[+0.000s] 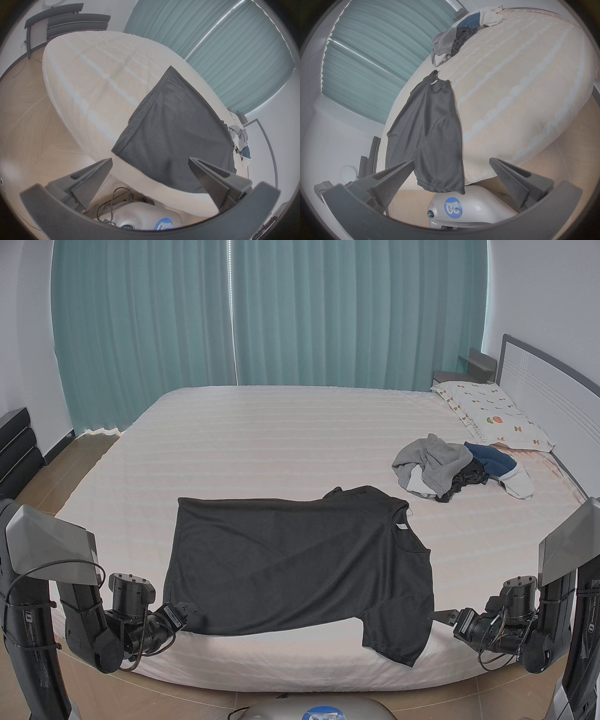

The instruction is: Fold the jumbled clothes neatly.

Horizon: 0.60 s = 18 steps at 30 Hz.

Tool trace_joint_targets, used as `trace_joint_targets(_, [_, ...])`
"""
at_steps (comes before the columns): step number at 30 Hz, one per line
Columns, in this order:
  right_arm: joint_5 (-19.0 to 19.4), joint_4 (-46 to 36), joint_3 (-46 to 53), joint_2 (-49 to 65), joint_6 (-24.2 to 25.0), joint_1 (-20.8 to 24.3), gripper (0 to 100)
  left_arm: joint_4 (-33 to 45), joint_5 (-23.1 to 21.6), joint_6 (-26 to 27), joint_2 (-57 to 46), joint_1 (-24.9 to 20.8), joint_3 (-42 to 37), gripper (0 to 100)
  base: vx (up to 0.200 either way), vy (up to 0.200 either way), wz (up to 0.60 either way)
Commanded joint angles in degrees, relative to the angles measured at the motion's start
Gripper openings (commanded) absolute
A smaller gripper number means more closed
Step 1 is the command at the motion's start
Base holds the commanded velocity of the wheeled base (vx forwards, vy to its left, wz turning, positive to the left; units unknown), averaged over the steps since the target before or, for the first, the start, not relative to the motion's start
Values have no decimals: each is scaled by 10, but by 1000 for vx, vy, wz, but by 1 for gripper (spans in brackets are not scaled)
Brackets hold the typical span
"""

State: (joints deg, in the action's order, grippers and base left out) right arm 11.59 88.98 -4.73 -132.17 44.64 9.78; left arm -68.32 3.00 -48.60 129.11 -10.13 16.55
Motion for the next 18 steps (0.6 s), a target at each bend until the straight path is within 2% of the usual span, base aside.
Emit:
trace_joint_targets(1, [0,7,1,-1,0,0,100,-5,1,1,25,3,18,100,0,0,0])
trace_joint_targets(10, [1,7,0,-2,0,0,100,-5,7,23,34,6,24,100,0,0,0])
trace_joint_targets(11, [1,7,0,-2,0,-1,100,-7,7,22,34,6,24,0,0,0,0])
trace_joint_targets(18, [3,6,-3,-6,-2,10,100,-7,7,16,31,17,12,0,0,0,0])
